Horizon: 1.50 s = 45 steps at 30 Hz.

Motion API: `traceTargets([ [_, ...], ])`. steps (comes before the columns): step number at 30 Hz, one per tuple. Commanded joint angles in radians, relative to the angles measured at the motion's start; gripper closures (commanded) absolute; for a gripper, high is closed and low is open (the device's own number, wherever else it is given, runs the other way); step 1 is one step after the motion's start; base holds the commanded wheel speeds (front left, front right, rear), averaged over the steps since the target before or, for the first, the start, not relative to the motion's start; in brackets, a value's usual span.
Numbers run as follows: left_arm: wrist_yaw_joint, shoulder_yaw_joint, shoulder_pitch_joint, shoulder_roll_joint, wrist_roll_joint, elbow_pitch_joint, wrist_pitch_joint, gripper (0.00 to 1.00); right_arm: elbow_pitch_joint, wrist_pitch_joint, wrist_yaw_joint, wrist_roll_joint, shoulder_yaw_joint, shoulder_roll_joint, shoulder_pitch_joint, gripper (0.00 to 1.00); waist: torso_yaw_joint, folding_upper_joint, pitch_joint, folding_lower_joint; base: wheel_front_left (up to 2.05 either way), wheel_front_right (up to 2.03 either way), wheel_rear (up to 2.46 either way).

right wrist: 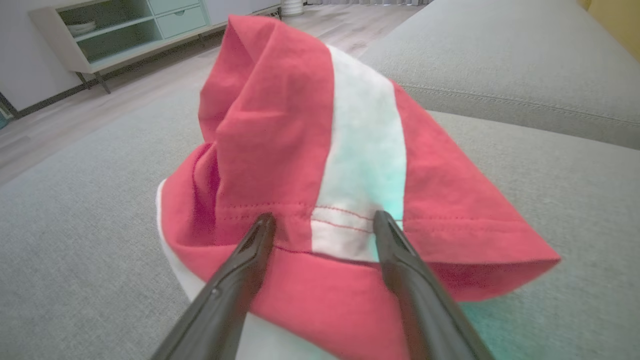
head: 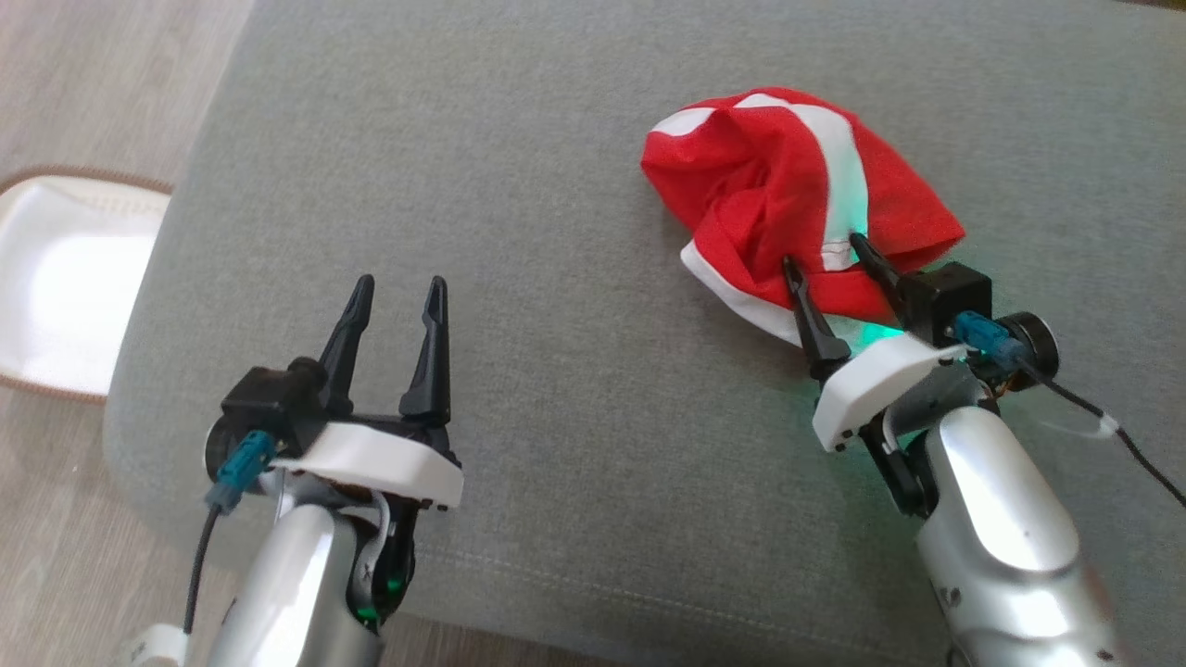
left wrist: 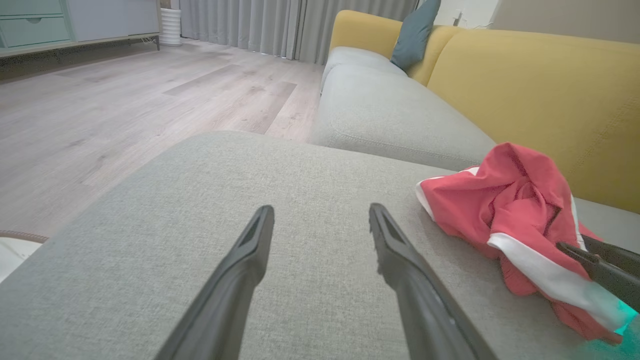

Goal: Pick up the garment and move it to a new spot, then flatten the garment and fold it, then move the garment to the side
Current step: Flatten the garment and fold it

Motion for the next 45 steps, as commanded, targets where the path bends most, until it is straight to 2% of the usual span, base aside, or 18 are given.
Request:
traceTargets([
  [1, -0.002, 0.043, -0.045, 0.004, 0.004, -0.03, -0.012, 0.0, -0.004, -0.003, 0.007, -0.015, 0.016, 0.003, -0.045, 0.0, 0.014, 0.0, 0.015, 0.0, 0.0, 0.0, 0.0],
  [4, -0.002, 0.046, -0.045, 0.003, 0.001, -0.031, -0.012, 0.0, 0.039, -0.015, 0.007, -0.027, 0.006, 0.003, -0.072, 0.0, 0.016, 0.0, 0.023, 0.0, 0.0, 0.0, 0.0],
  [5, -0.001, 0.046, -0.045, 0.003, -0.002, -0.032, -0.012, 0.0, 0.051, -0.018, 0.007, -0.027, 0.003, 0.003, -0.08, 0.36, 0.015, 0.0, 0.024, 0.0, 0.0, 0.0, 0.0],
  [6, 0.001, 0.046, -0.045, 0.003, -0.004, -0.033, -0.012, 0.0, 0.061, -0.024, 0.007, -0.029, 0.004, 0.003, -0.086, 1.0, 0.012, 0.0, 0.026, 0.0, 0.0, 0.0, 0.0],
  [11, 0.007, 0.045, -0.047, 0.003, -0.007, -0.031, -0.012, 0.0, 0.074, -0.087, 0.007, -0.033, -0.019, 0.003, -0.111, 1.0, -0.013, 0.0, 0.02, 0.0, 0.0, 0.0, 0.0],
  [16, 0.008, 0.049, -0.049, 0.003, -0.003, -0.031, -0.012, 0.0, 0.049, -0.115, 0.007, -0.062, -0.104, -0.006, -0.131, 1.0, -0.042, 0.0, 0.002, 0.0, 0.0, 0.0, 0.0],
  [19, 0.009, 0.049, -0.049, 0.003, -0.002, -0.034, -0.012, 0.0, 0.03, -0.104, 0.007, -0.074, -0.146, -0.028, -0.143, 1.0, -0.05, 0.0, -0.003, 0.0, 0.0, 0.0, 0.0],
  [24, 0.009, 0.045, -0.049, 0.003, -0.004, -0.036, -0.012, 0.0, -0.004, -0.048, 0.007, -0.094, -0.247, -0.112, -0.181, 1.0, -0.058, 0.0, -0.008, 0.0, 0.0, 0.0, 0.0],
  [27, 0.009, 0.038, -0.045, 0.003, -0.008, -0.036, -0.012, 0.0, -0.003, -0.01, 0.007, -0.089, -0.259, -0.147, -0.197, 1.0, -0.055, 0.0, -0.009, 0.0, 0.0, 0.0, 0.0],
  [30, 0.008, 0.034, -0.043, 0.003, -0.012, -0.034, -0.012, 0.0, -0.025, -0.006, 0.007, -0.074, -0.227, -0.151, -0.206, 1.0, -0.051, 0.0, -0.012, 0.0, 0.0, 0.0, 0.0],
  [36, 0.007, 0.038, -0.037, 0.003, -0.012, -0.025, -0.012, 0.0, -0.106, 0.011, 0.007, 0.024, -0.094, -0.093, -0.187, 1.0, -0.049, 0.0, -0.024, 0.0, 0.0, 0.0, 0.0],
  [42, 0.007, 0.037, -0.032, 0.003, -0.011, -0.021, -0.012, 0.0, -0.238, 0.042, 0.007, 0.265, 0.059, -0.046, -0.147, 1.0, -0.049, 0.0, -0.032, 0.0, 0.0, 0.0, 0.0],
  [45, 0.007, 0.036, -0.03, 0.003, -0.008, -0.022, -0.012, 0.0, -0.269, 0.063, 0.007, 0.368, 0.04, -0.051, -0.123, 1.0, -0.05, 0.0, -0.032, 0.0, 0.0, 0.0, 0.0],
])
